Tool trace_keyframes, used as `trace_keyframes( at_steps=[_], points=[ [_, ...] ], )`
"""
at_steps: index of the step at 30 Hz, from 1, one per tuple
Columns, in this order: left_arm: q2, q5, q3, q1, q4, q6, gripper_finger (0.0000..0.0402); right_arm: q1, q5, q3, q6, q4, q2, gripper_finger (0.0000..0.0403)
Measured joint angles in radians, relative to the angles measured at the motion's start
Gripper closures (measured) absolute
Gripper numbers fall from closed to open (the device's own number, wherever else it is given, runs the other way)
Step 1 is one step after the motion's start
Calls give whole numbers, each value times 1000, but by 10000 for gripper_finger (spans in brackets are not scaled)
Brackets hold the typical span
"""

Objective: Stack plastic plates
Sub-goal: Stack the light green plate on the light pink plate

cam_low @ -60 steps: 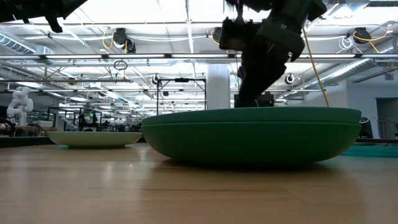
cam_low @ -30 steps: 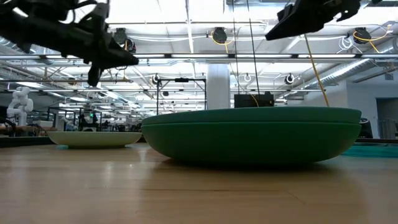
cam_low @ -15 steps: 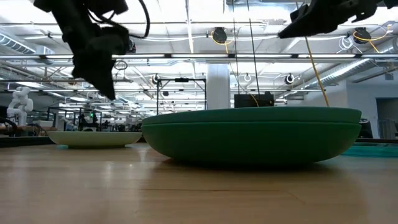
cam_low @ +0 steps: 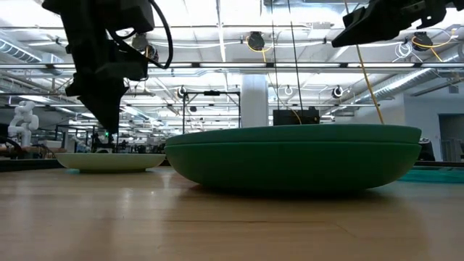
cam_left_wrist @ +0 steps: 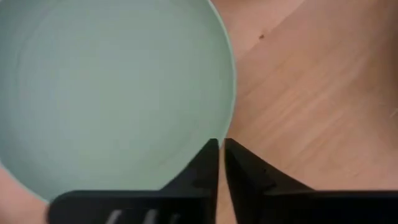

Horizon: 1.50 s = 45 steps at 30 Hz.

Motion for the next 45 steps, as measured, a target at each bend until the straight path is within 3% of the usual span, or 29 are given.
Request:
trace_keyframes(
  at_steps=[6, 11, 20, 38, 45],
  points=[
    [0, 1, 0, -27, 0, 107, 266, -14, 1, 0, -17, -2, -1, 403],
    [0, -82, 0, -73, -1, 270, 211, -26, 2, 0, -16, -21, -1, 403],
    [27, -123, 0, -88, 10, 318, 206, -33, 2, 0, -13, -39, -1, 403],
    [294, -149, 0, -70, 62, 319, 206, -33, 0, 0, -14, -44, -1, 403],
    [318, -166, 2, -72, 66, 308, 208, -33, -1, 0, -14, -43, -1, 403]
  ],
)
